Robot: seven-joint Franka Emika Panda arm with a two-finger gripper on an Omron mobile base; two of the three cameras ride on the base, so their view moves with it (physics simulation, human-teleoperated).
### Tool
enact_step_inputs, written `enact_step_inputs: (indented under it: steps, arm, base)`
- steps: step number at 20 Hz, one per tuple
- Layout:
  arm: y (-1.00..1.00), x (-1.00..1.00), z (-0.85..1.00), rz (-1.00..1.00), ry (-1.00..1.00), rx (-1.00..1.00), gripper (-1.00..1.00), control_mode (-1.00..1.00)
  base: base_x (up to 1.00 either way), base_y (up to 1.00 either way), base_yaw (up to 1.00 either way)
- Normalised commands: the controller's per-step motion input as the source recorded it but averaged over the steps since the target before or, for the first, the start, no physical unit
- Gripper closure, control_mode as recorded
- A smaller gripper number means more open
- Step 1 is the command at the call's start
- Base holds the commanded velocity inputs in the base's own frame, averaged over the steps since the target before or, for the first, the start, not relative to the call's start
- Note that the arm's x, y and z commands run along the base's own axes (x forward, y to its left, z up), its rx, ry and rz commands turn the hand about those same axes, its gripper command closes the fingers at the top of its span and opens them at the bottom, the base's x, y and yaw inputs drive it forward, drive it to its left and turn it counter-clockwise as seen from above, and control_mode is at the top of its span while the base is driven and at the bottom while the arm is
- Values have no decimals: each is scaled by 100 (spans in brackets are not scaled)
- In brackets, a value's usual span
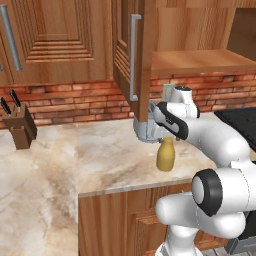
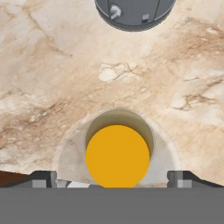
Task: There is a tray on the dining counter. Grab the cup, mug, and pitcher and place them on the tray. The pitcher may be placed next to the tray if it cannot fit the tray.
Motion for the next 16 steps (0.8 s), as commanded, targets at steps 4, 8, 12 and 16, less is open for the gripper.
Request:
enact_step_inputs:
  steps: [4, 8, 12, 16]
  arm:
    - [0, 0, 0, 0, 0, 0, -100, -100]
    - [0, 0, 0, 0, 0, 0, -100, -100]
    - [0, 0, 0, 0, 0, 0, 100, -100]
    - [0, 0, 0, 0, 0, 0, 100, -100]
  base:
    - [0, 0, 0]
    - [0, 0, 0]
    - [0, 0, 0]
    - [0, 0, 0]
